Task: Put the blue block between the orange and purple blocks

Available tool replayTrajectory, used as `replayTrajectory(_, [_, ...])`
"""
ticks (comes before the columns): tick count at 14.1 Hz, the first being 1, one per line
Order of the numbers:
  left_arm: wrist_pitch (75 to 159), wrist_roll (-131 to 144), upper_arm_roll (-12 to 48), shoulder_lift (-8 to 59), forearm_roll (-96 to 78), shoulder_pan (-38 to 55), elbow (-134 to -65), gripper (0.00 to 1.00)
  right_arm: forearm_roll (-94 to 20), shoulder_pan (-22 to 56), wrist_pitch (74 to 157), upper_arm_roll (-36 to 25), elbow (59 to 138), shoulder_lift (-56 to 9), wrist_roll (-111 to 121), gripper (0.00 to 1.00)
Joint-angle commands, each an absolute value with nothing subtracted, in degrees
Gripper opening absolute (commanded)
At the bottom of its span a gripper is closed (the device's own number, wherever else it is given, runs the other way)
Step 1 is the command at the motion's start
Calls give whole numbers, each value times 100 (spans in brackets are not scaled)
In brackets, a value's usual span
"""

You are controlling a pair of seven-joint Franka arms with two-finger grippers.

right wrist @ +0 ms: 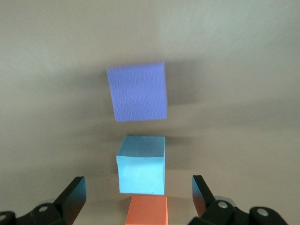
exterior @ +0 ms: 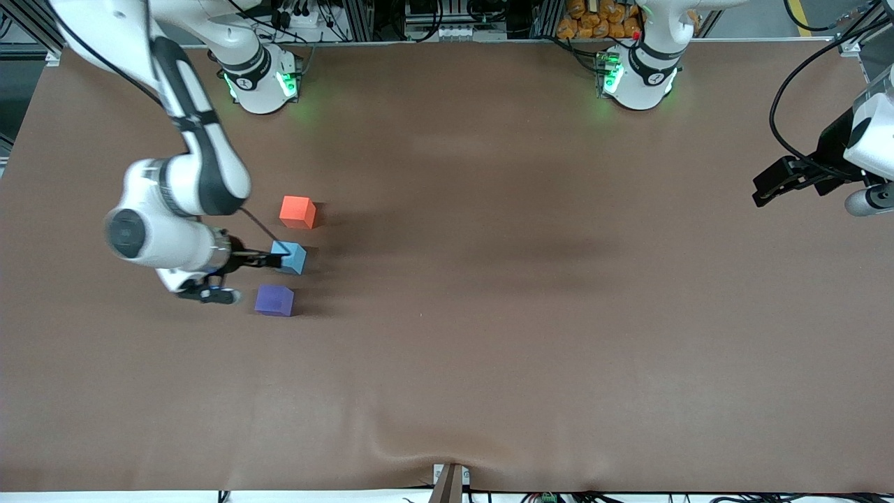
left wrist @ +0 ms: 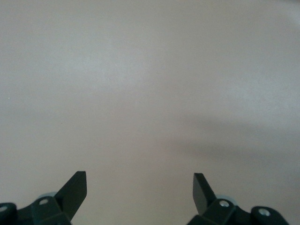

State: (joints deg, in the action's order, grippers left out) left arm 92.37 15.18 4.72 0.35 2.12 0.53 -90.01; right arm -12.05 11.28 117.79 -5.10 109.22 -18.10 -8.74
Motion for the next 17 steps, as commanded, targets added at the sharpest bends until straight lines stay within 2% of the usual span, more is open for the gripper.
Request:
replayTrajectory(1, [9272,1397,475,35,97,44,-8965,100,-1134,678,11339,-448,10547,-1460,-704,100])
replayTrajectory(7, [9264,1389,475,35,97,35,-8974,100,-238,125,10592,-361,10521,-344,-448,100])
replayTrajectory(9, [9264,1397,483,35,97,70,-8965,100,-202,-192,10041,-185,10110,-299,-195,100])
replayTrajectory(14, [9159,1380,589,-35,88,53,-8974,100,-149,-246,8511,-255,8914,-264,-158,100])
replayTrajectory(17, [9009,1380,589,-132,9,26,-8982,100,-123,-325,8192,-237,8877,201,-123,100])
